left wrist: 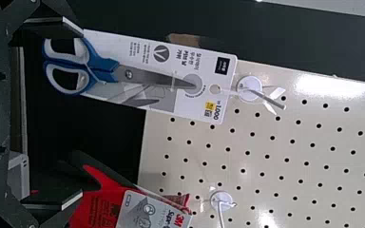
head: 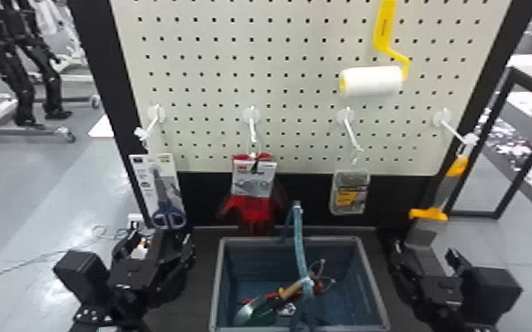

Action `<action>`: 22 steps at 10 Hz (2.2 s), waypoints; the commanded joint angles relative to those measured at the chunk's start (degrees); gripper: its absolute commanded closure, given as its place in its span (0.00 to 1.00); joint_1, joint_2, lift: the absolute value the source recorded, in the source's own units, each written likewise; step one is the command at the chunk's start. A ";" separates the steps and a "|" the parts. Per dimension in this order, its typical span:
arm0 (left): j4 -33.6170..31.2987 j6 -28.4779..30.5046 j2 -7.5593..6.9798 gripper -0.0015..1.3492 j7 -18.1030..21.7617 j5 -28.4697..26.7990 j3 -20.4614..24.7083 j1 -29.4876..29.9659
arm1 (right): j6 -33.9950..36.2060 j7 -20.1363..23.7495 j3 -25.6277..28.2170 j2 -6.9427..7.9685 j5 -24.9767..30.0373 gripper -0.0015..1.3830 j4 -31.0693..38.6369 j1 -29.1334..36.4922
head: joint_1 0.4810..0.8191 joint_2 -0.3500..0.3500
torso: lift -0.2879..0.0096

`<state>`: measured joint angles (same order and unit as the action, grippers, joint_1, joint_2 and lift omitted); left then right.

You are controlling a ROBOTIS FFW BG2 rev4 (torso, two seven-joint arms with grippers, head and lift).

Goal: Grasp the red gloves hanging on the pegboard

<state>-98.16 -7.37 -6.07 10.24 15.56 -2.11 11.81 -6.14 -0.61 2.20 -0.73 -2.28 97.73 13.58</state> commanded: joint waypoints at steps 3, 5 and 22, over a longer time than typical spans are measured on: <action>0.60 -0.01 0.01 0.09 0.31 0.08 -0.35 -0.65 | -0.10 0.00 0.00 0.03 0.09 0.20 -0.08 -0.05 | 0.20 0.50 | 0.63; 0.69 0.17 0.01 0.09 0.40 0.17 -0.35 -0.73 | -0.18 0.00 0.00 0.03 0.18 0.20 -0.17 -0.13 | 0.20 0.50 | 0.63; 19.23 9.13 -0.52 0.09 27.64 -1.24 1.05 -22.18 | -0.62 0.09 -0.26 0.47 0.53 0.20 -0.52 -0.75 | 0.20 0.50 | 0.63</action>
<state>-79.56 0.44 -6.34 37.52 15.06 -1.77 -9.16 -6.77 -0.53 1.92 -0.34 -1.80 97.20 12.83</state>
